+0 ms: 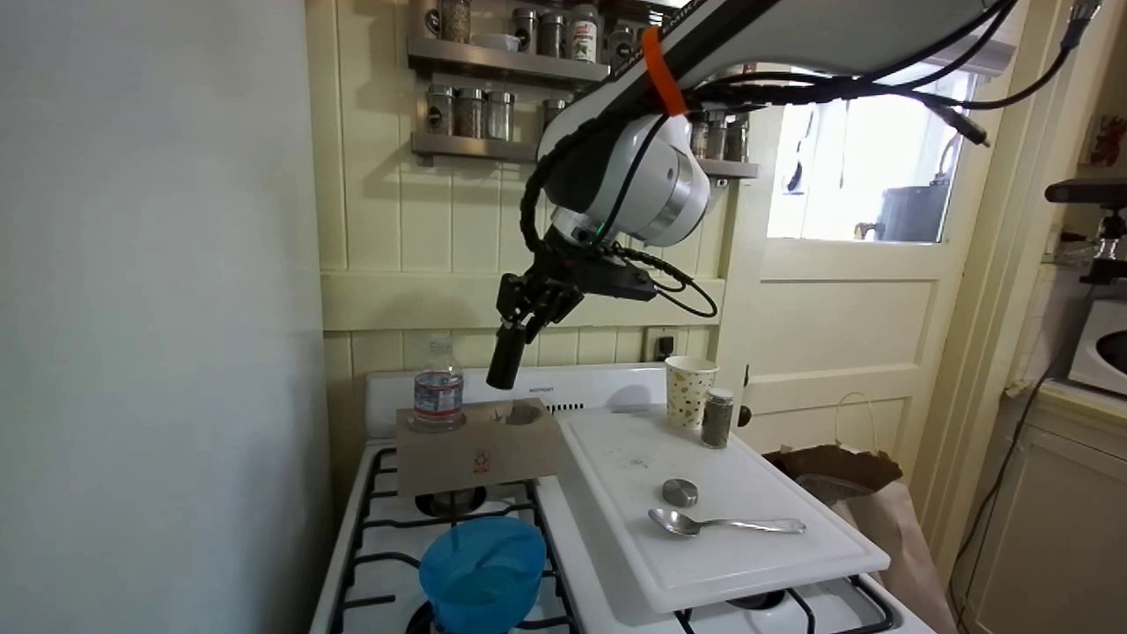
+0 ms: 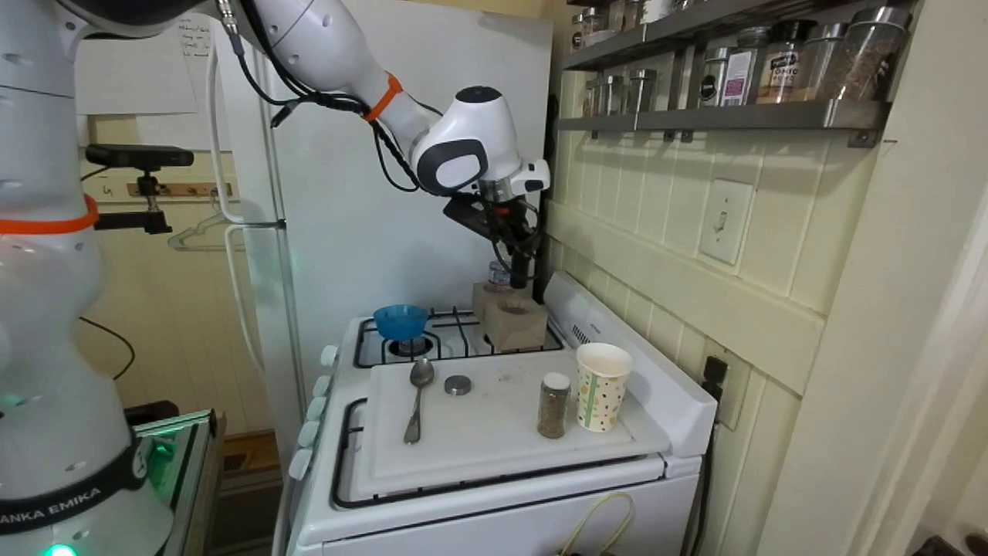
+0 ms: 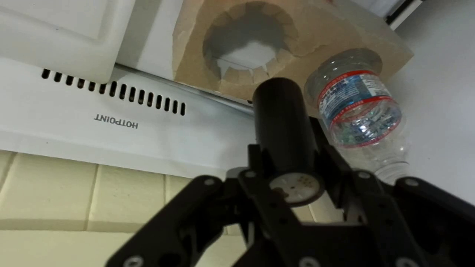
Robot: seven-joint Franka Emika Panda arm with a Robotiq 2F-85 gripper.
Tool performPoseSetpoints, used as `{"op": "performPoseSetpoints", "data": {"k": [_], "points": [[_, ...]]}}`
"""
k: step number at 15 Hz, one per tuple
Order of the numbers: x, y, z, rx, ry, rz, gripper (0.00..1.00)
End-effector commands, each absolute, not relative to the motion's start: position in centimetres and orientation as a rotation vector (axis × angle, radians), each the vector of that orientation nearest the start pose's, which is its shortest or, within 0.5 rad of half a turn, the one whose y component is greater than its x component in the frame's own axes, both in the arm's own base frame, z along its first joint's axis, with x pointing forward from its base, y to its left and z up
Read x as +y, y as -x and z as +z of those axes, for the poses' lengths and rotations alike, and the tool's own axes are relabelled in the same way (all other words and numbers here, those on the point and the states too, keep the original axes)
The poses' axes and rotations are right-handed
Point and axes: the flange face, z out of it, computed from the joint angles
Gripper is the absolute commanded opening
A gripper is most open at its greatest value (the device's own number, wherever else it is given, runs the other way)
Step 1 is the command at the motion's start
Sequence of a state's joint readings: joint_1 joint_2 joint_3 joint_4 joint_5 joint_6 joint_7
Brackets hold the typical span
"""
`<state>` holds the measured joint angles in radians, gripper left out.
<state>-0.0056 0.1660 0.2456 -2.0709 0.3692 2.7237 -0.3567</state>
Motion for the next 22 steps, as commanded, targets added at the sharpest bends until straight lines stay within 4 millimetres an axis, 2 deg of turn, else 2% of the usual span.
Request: {"op": "performPoseSetpoints", "data": {"k": [1, 6, 12, 17, 22], "points": [[12.7, -59.6, 40.6, -0.397, 2.792, -0.725, 0.17], [11.9, -58.1, 39.9, -0.395, 2.823, -0.778, 0.17], [10.0, -56.0, 35.8, -0.381, 2.88, -0.713, 0.17], [11.3, -56.9, 34.9, -0.457, 2.84, -0.85, 0.17], [12.9, -57.3, 33.5, -0.525, 2.829, -0.777, 0.17]]}}
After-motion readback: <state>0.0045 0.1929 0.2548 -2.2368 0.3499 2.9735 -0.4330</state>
